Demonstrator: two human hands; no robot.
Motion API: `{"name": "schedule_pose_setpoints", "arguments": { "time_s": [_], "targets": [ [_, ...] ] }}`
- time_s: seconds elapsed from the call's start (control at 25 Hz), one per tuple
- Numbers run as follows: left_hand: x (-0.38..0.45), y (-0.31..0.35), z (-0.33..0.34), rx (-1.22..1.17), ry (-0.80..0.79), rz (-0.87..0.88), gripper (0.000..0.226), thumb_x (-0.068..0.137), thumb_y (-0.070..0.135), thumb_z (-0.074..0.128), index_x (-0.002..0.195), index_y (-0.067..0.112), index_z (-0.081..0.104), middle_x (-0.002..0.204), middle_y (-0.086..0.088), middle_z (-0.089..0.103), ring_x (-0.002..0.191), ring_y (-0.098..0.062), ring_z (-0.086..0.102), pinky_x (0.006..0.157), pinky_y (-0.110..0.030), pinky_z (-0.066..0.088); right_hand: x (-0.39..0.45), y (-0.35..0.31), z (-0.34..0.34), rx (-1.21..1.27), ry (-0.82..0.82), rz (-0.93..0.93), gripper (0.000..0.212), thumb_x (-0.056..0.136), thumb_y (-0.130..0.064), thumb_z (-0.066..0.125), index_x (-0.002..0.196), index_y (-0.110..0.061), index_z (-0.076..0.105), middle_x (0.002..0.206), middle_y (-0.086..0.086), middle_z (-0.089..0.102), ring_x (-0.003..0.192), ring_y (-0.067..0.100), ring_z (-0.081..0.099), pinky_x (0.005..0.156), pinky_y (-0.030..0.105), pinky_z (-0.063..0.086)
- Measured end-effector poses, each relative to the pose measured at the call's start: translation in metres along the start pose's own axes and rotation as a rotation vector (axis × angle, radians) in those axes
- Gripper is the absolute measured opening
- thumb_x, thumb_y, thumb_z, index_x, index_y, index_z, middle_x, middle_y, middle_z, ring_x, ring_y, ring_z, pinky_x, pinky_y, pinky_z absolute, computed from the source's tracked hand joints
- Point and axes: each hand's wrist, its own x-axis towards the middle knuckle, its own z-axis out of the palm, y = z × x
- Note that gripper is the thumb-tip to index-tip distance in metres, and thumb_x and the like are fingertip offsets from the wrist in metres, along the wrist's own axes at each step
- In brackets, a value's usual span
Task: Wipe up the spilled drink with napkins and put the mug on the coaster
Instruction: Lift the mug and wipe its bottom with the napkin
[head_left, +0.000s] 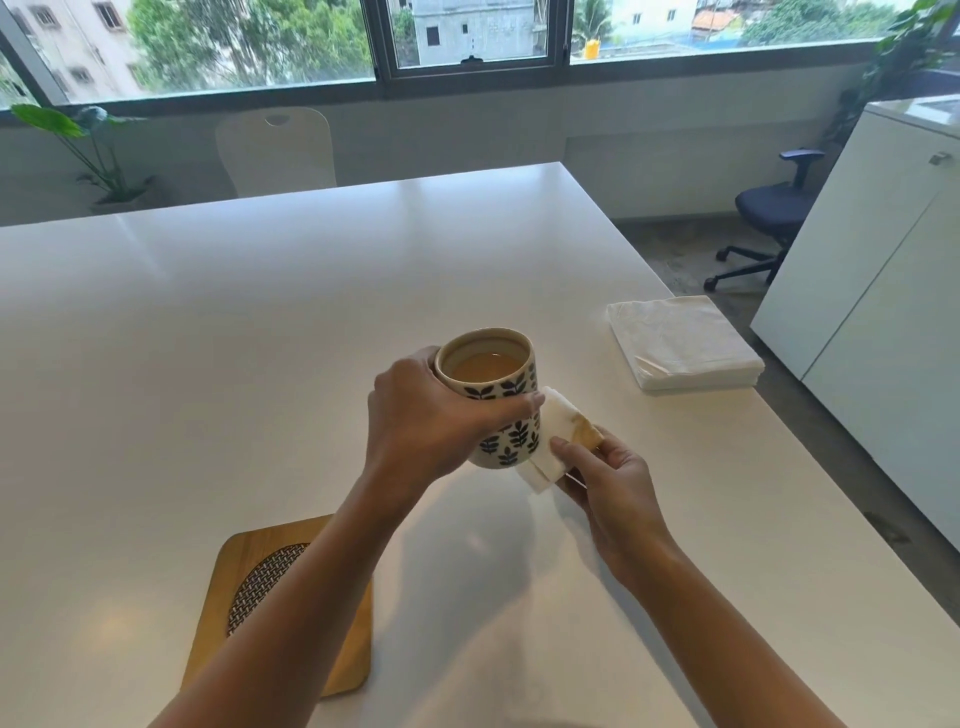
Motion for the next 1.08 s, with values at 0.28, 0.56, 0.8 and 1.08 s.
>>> {"name": "schedule_pose_setpoints", "arguments": {
  "time_s": [0.28, 0.56, 0.8, 1.08],
  "targets": [
    [-0.004, 0.009, 0.000, -0.012, -0.014, 0.000, 0.067, 0.049, 0.072, 0.085, 0.102, 0.031, 0.077, 0.088, 0.018, 0.076, 0.081, 0.003, 0.071, 0.064, -0.020, 0.058, -0.004, 0.000, 0.001, 0.236, -0.096, 0.086, 0.020, 0.094, -0.001, 0.055, 0.108, -0.006, 0.068, 0.100, 0.013, 0.077, 0.091, 0.023, 0.075, 0.081, 0.035, 0.062],
    [-0.008, 0.019, -0.001, -0.041, -0.051, -0.009, 0.064, 0.050, 0.068, 0.088, 0.102, 0.031, 0.077, 0.087, 0.019, 0.076, 0.080, 0.006, 0.070, 0.058, -0.008, 0.053, -0.003, 0.004, 0.014, 0.268, 0.006, 0.182, 0.020, 0.098, -0.002, 0.050, 0.107, -0.005, 0.068, 0.093, 0.011, 0.076, 0.089, 0.023, 0.072, 0.070, 0.027, 0.063],
    [-0.008, 0.023, -0.004, -0.062, -0.016, -0.035, 0.064, 0.049, 0.068, 0.088, 0.100, 0.032, 0.077, 0.084, 0.020, 0.075, 0.078, 0.006, 0.070, 0.062, -0.016, 0.056, -0.005, 0.004, 0.018, 0.330, 0.076, 0.069, 0.025, 0.093, 0.000, 0.057, 0.113, -0.009, 0.069, 0.094, 0.008, 0.077, 0.086, 0.018, 0.074, 0.073, 0.026, 0.062],
    [-0.003, 0.022, -0.003, -0.053, -0.005, -0.052, 0.066, 0.049, 0.071, 0.085, 0.101, 0.031, 0.078, 0.085, 0.019, 0.075, 0.079, 0.004, 0.070, 0.066, -0.022, 0.060, -0.008, 0.005, 0.025, 0.423, -0.082, 0.182, 0.027, 0.094, -0.001, 0.053, 0.117, -0.007, 0.067, 0.112, 0.018, 0.072, 0.105, 0.030, 0.069, 0.077, 0.031, 0.063]
  ]
}}
